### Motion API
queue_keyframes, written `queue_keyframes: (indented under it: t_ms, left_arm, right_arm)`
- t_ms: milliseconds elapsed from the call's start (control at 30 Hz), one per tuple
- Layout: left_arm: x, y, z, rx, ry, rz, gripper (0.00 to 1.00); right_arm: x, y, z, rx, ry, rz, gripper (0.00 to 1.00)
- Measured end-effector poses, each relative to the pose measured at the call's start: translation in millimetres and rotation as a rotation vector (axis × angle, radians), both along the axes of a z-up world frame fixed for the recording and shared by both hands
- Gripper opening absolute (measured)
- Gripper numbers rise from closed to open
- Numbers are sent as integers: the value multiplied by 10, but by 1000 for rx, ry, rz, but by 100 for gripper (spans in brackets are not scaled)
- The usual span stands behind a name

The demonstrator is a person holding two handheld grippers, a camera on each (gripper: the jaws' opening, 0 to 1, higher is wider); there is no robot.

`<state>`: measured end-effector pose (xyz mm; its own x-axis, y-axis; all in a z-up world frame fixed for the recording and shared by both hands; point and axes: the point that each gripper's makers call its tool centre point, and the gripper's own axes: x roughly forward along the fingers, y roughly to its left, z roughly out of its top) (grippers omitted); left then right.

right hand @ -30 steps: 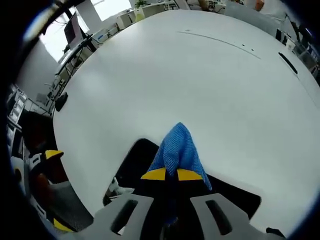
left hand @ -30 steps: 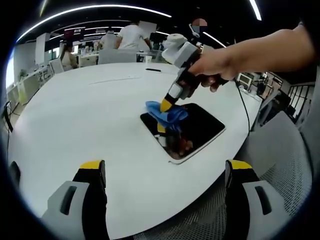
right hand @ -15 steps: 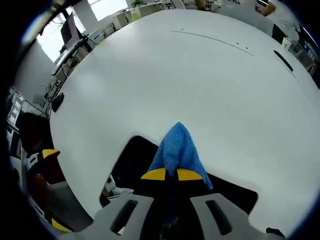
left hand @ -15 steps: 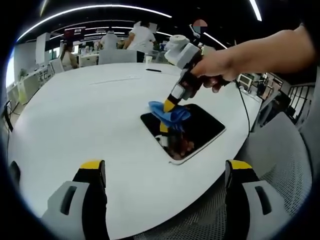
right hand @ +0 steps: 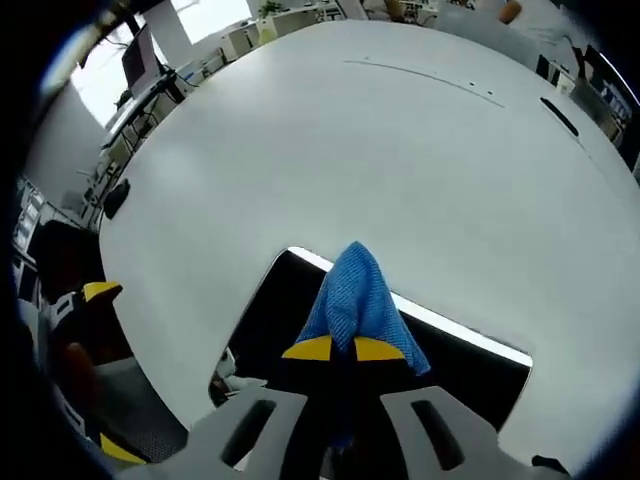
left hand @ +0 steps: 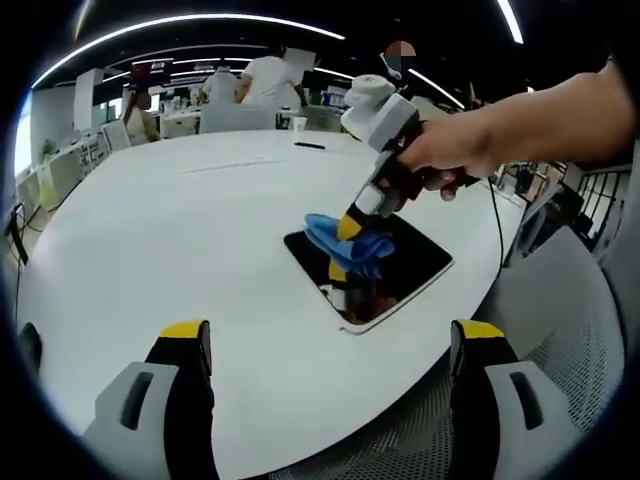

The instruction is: Wipe the mirror surface with the cleaning cloth until all visible marks leave the cleaned area.

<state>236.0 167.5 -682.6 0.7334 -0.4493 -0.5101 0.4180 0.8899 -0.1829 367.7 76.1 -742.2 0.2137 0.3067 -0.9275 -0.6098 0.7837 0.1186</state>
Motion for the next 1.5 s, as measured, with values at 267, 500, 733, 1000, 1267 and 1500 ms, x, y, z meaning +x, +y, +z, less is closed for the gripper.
queue_keyframes:
  t_ms: [267,500,733,1000,1267,1500]
  left_arm:
    - [1,-19,13,-6,-5,5,99]
    - [6,-8,46,-18,-3,19,99]
    - [11,-75,85,36,-24,-9,99]
    - [-4,-73,109,48,2,-1,99]
    - [-44,-221,99,4,54,-26,99]
    - [-5,-97,56,51,13,17,99]
  right_arm:
    - [-248,-13,12,10,14,0,0]
    - [-406,-16,35,15,30,0,0]
    - [-533,-16,39,17,36,4,0]
    - [-606,-13,17,30,44,-11,0]
    - [-750,-17,20,35,44,-9,0]
    - [-822,-31,3,29,47,-35,0]
